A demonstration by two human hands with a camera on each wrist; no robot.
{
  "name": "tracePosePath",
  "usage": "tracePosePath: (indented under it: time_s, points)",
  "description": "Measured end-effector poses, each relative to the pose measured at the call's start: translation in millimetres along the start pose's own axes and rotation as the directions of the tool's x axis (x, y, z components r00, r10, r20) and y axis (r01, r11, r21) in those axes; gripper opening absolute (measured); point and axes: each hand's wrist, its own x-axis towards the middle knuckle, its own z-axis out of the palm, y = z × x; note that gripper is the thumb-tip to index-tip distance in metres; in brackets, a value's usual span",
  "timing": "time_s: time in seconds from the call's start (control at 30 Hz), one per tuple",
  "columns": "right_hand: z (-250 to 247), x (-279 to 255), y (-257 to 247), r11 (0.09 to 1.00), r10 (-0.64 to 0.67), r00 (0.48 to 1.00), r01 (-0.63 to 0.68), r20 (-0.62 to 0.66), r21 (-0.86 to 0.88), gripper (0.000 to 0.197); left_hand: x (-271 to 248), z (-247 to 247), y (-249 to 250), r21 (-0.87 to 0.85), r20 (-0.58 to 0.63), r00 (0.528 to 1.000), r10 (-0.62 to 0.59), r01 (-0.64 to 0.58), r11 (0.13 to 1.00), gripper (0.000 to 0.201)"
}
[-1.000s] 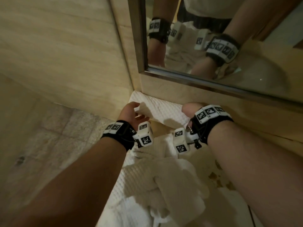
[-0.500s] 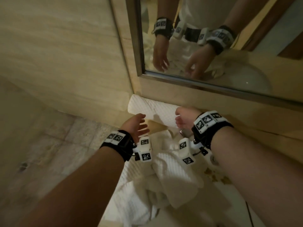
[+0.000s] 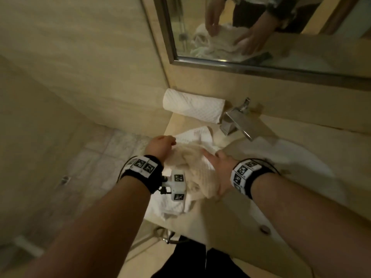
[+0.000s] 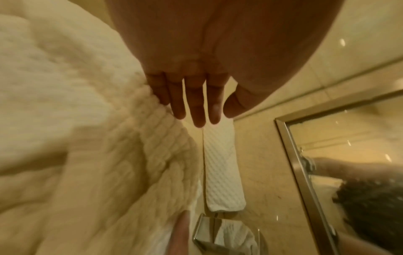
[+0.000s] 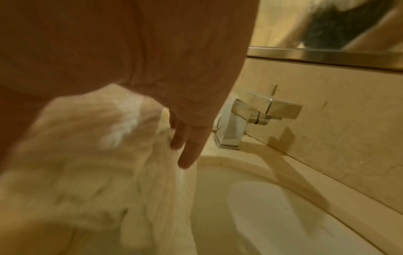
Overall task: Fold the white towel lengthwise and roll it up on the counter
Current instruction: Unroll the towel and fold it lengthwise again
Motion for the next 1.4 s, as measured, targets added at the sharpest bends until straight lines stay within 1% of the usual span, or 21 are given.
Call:
tracePosePath:
  time_s: [0.03, 0.13, 0.23, 0.33, 0.4, 0.47, 0.53, 0.6, 0.67, 0.73, 0.77, 0.83, 0.9, 0.93, 1.0, 1.07, 1.17, 1.23, 1.27, 1.33, 1.4]
  points:
    - [11, -2, 1, 0.999, -0.013, 0.999, 0.012, -0.029, -0.033, 0.148, -7, -3, -6, -0.026, -0.048, 0.999, 0.001, -0.003, 1.0, 0.02]
    - [34, -6, 10, 0.998, -0.01, 0.994, 0.002, -0.109, -0.067, 0.115, -28, -8, -29, -0.113, -0.126, 0.992, -0.006, -0.009, 0.994, 0.02]
    - [36, -7, 20, 0.995, -0.038, 0.992, 0.048, -0.121, 0.082, 0.093, -49, -12, -44, -0.109, -0.11, 0.994, 0.01, -0.022, 0.994, 0.016]
    - [30, -17, 19, 0.984, -0.071, 0.984, 0.095, -0.164, 0.148, 0.076, -70, -15, -50, -0.046, -0.017, 0.999, 0.033, -0.034, 0.998, 0.015]
    - [19, -30, 15, 0.981, -0.061, 0.974, 0.099, -0.218, 0.167, 0.063, -84, -14, -51, 0.054, 0.094, 0.994, 0.054, -0.059, 0.997, 0.014]
    - [2, -50, 4, 0.991, -0.034, 0.971, 0.064, -0.235, 0.118, 0.053, -98, -10, -52, 0.19, 0.229, 0.97, 0.081, -0.126, 0.974, 0.019]
    - [-15, -71, -12, 0.998, -0.021, 0.98, 0.031, -0.199, 0.047, 0.05, -112, -4, -54, 0.331, 0.321, 0.941, 0.106, -0.216, 0.919, 0.024]
    - [-26, -95, -31, 0.999, -0.024, 0.987, 0.031, -0.159, 0.04, 0.044, -130, -2, -55, 0.388, 0.381, 0.915, 0.133, -0.288, 0.875, 0.042]
    - [-34, -115, -46, 0.998, -0.024, 0.991, 0.03, -0.128, 0.052, 0.026, -150, 0, -55, 0.413, 0.426, 0.893, 0.148, -0.338, 0.846, 0.067]
    - [-41, -128, -58, 1.0, 0.004, 0.995, -0.004, -0.1, -0.002, 0.028, -165, 3, -54, 0.47, 0.426, 0.883, 0.197, -0.402, 0.786, 0.085]
    - [-45, -136, -65, 0.999, 0.017, 0.995, -0.02, -0.093, -0.034, 0.028, -172, 4, -53, 0.499, 0.404, 0.881, 0.244, -0.437, 0.749, 0.087]
    - [-52, -146, -73, 0.994, 0.022, 0.997, -0.03, -0.074, -0.105, 0.014, -180, 8, -52, 0.515, 0.365, 0.872, 0.327, -0.482, 0.709, 0.077]
    - [-53, -157, -75, 0.983, 0.031, 0.999, -0.037, -0.035, -0.182, 0.026, -187, 6, -49, 0.493, 0.411, 0.834, 0.369, -0.543, 0.68, 0.054]
    - [-52, -164, -73, 0.981, 0.042, 0.999, -0.047, -0.03, -0.19, 0.032, -191, 4, -46, 0.482, 0.458, 0.8, 0.387, -0.59, 0.648, 0.039]
    - [-50, -178, -66, 0.993, 0.045, 0.998, -0.049, -0.042, -0.107, 0.036, -195, -2, -38, 0.482, 0.532, 0.724, 0.439, -0.685, 0.546, 0.012]
    - [-47, -195, -59, 0.997, 0.07, 0.992, -0.072, -0.103, -0.014, 0.039, -199, -9, -24, 0.497, 0.54, 0.683, 0.492, -0.73, 0.468, 0.016]
    - [-46, -216, -48, 0.989, 0.15, 0.95, -0.145, -0.272, 0.038, 0.032, -200, -17, 1, 0.57, 0.452, 0.698, 0.556, -0.705, 0.422, 0.014]
    - [-49, -231, -39, 0.977, 0.214, 0.889, -0.199, -0.405, 0.078, 0.016, -199, -21, 14, 0.62, 0.435, 0.699, 0.568, -0.69, 0.374, 0.018]
    - [-53, -238, -33, 0.969, 0.248, 0.859, -0.229, -0.448, 0.097, 0.018, -197, -23, 20, 0.632, 0.447, 0.695, 0.564, -0.691, 0.35, 0.022]
    - [-66, -259, -20, 0.947, 0.316, 0.802, -0.296, -0.507, 0.122, 0.026, -201, -24, 36, 0.616, 0.466, 0.664, 0.585, -0.718, 0.324, 0.028]
    - [-79, -283, -6, 0.928, 0.37, 0.724, -0.312, -0.583, 0.203, 0.024, -213, -21, 61, 0.54, 0.459, 0.597, 0.658, -0.776, 0.327, 0.028]
